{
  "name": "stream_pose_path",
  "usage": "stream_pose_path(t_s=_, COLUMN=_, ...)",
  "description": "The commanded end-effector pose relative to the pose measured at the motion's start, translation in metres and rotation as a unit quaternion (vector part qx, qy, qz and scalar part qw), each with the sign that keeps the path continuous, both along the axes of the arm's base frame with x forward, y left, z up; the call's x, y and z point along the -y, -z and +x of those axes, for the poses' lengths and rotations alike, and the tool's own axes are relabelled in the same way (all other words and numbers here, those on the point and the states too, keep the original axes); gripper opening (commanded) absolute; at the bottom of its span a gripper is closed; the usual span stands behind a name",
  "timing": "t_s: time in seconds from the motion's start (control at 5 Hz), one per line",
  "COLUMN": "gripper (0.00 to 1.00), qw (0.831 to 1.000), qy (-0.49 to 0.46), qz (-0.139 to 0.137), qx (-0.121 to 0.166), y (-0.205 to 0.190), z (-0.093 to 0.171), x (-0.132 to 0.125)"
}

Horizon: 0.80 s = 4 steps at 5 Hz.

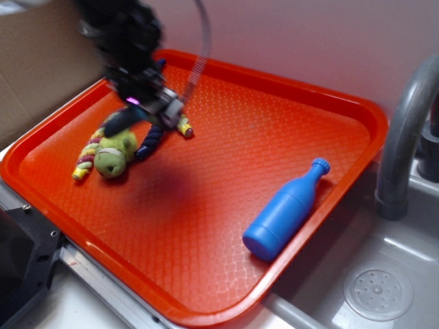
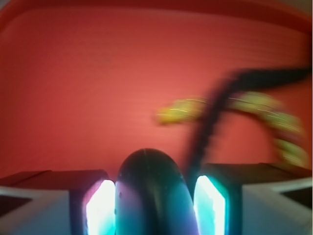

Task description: Grab the plastic pickle.

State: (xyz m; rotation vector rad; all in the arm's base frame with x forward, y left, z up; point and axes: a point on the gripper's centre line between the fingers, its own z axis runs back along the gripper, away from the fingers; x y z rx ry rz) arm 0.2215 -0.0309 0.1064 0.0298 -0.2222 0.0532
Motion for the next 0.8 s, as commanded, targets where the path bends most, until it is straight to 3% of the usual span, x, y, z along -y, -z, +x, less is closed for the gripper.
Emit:
stream_pose_path(t_s=0.0, gripper=0.00, qw=0.986, qy=-0.163, qz=-0.035, qx=0.029, y=-0.051, z=-0.004, x=-0.017)
stream_pose_path(t_s=0.2, gripper=0.00, qw=0.986, qy=-0.161, qz=-0.007, qx=-0.038, y=-0.066, z=0.017, x=-0.014)
stream_pose_path(t_s=0.6, gripper=0.00, qw=0.991, qy=-0.117, qz=-0.003, qx=-0.071, y=-0.054, z=0.020, x=0.026)
